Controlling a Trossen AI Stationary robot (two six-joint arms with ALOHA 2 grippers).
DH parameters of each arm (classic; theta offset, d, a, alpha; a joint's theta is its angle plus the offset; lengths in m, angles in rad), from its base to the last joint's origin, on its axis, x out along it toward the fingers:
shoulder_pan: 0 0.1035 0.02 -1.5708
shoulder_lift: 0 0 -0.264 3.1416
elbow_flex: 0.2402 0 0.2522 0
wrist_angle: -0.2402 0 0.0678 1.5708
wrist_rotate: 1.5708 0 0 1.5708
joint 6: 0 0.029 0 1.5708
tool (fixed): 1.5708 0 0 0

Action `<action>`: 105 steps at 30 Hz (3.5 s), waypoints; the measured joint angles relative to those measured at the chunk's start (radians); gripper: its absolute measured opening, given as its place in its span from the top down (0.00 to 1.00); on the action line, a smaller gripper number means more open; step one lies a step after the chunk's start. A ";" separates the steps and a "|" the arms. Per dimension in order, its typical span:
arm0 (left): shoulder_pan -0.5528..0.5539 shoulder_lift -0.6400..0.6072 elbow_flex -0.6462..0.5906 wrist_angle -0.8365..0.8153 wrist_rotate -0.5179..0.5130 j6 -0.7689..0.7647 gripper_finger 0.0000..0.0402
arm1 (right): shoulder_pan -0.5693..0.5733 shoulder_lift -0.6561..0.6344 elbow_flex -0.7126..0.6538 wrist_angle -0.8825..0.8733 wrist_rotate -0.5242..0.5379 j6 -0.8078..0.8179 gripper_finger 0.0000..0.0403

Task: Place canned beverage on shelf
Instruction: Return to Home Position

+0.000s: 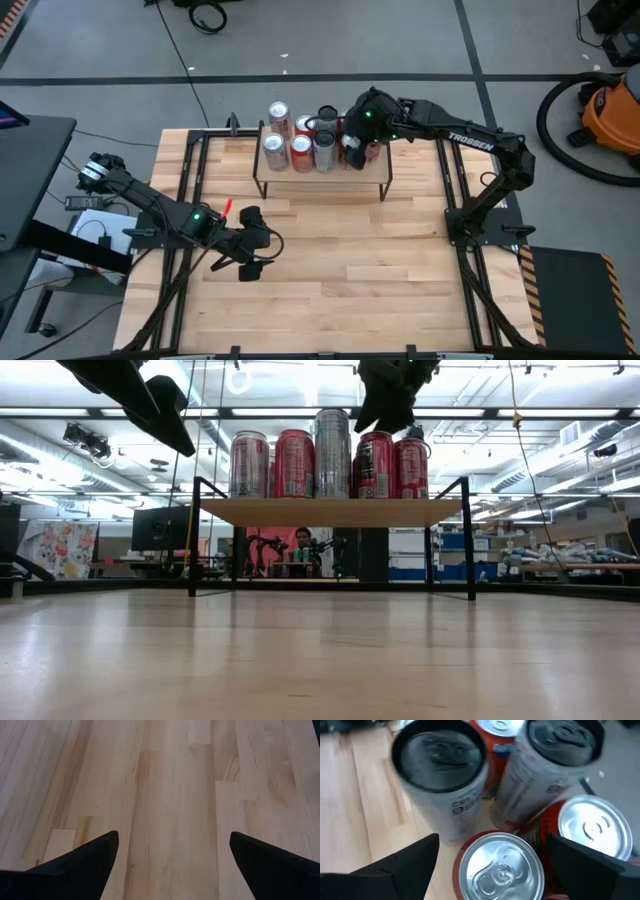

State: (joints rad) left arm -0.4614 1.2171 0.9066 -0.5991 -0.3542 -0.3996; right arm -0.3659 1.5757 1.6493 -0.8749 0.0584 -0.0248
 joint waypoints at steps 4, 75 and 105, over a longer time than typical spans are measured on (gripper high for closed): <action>0.000 0.000 0.000 0.000 0.000 0.000 0.02 | -0.003 0.000 0.001 -0.013 0.020 0.062 0.09; -0.026 -0.088 -0.014 0.147 -0.244 0.188 0.02 | 0.037 -0.144 -0.011 0.032 0.088 -0.083 0.13; -0.032 -0.572 -0.480 0.480 -0.341 0.191 0.02 | 0.640 -0.710 -1.000 0.872 0.558 0.067 0.14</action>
State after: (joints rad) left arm -0.4931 0.6451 0.4266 -0.1187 -0.6954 -0.2086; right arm 0.2737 0.8657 0.6498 -0.0026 0.6162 0.0421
